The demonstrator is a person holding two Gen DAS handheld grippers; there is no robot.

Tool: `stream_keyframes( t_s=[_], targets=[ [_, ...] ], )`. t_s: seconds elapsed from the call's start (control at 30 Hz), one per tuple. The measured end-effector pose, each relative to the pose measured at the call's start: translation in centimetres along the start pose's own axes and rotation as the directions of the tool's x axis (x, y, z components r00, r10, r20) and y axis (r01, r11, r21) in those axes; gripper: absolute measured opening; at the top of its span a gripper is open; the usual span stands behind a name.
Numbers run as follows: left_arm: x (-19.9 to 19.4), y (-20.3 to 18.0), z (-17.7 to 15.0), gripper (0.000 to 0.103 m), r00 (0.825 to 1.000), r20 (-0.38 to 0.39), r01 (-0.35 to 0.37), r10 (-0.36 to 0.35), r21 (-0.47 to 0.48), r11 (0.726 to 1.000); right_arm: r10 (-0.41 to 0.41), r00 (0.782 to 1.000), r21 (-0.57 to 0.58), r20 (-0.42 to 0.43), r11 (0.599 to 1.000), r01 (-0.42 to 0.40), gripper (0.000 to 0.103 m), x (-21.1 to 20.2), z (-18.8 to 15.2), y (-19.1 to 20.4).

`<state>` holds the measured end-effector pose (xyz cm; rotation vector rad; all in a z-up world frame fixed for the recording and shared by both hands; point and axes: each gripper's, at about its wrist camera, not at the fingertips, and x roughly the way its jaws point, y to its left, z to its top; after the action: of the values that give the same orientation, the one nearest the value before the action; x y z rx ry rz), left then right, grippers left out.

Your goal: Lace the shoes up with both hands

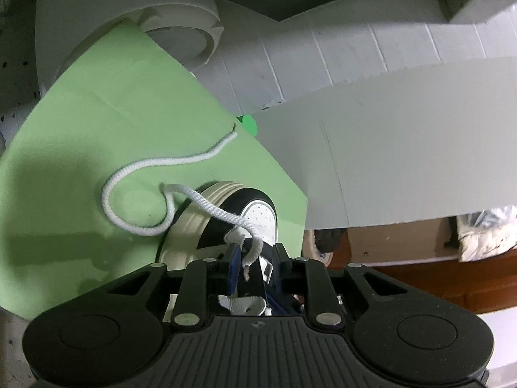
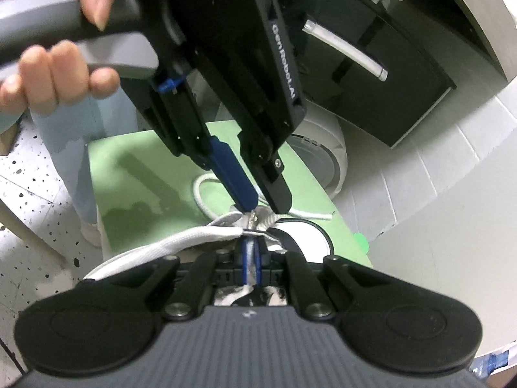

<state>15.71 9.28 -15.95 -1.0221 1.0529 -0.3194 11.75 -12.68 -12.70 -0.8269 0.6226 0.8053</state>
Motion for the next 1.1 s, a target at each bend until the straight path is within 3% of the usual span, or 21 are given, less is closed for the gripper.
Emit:
stream_keyframes(
  t_s=[0.27, 0.33, 0.4, 0.6, 0.8, 1.1],
  targets=[
    [0.2, -0.5, -0.6, 0.019, 0.999, -0.033, -0.032, 0.032, 0.005, 0.999, 0.013, 1.000, 0.036, -0.003, 0.999, -0.013, 0.005, -0.1, 0.1, -0.6],
    [0.6, -1.2, -0.9, 0.018, 0.998, -0.031, -0.059, 0.061, 0.046, 0.997, 0.010, 1.000, 0.031, -0.002, 0.999, -0.010, 0.005, -0.1, 0.1, -0.5],
    [0.4, -1.7, -1.0, 0.008, 0.995, -0.023, -0.092, 0.095, 0.094, 0.991, 0.006, 1.000, 0.028, -0.002, 1.000, -0.006, 0.005, -0.1, 0.0, -0.5],
    [-0.2, -2.9, -1.5, 0.004, 0.993, 0.005, -0.121, 0.122, 0.184, 0.976, -0.008, 1.000, 0.037, -0.019, 0.999, 0.008, 0.009, -0.8, 0.0, -0.8],
    [0.4, -3.1, -1.3, 0.003, 0.993, 0.011, -0.115, 0.115, 0.163, 0.980, -0.011, 0.998, -0.002, -0.058, 1.000, 0.011, 0.005, -0.2, 0.0, -0.1],
    [0.6, -3.4, -1.7, 0.007, 0.992, 0.030, -0.129, 0.126, 0.152, 0.980, 0.022, 1.000, 0.100, -0.011, 0.995, -0.021, 0.005, -0.4, 0.2, -1.1]
  ],
)
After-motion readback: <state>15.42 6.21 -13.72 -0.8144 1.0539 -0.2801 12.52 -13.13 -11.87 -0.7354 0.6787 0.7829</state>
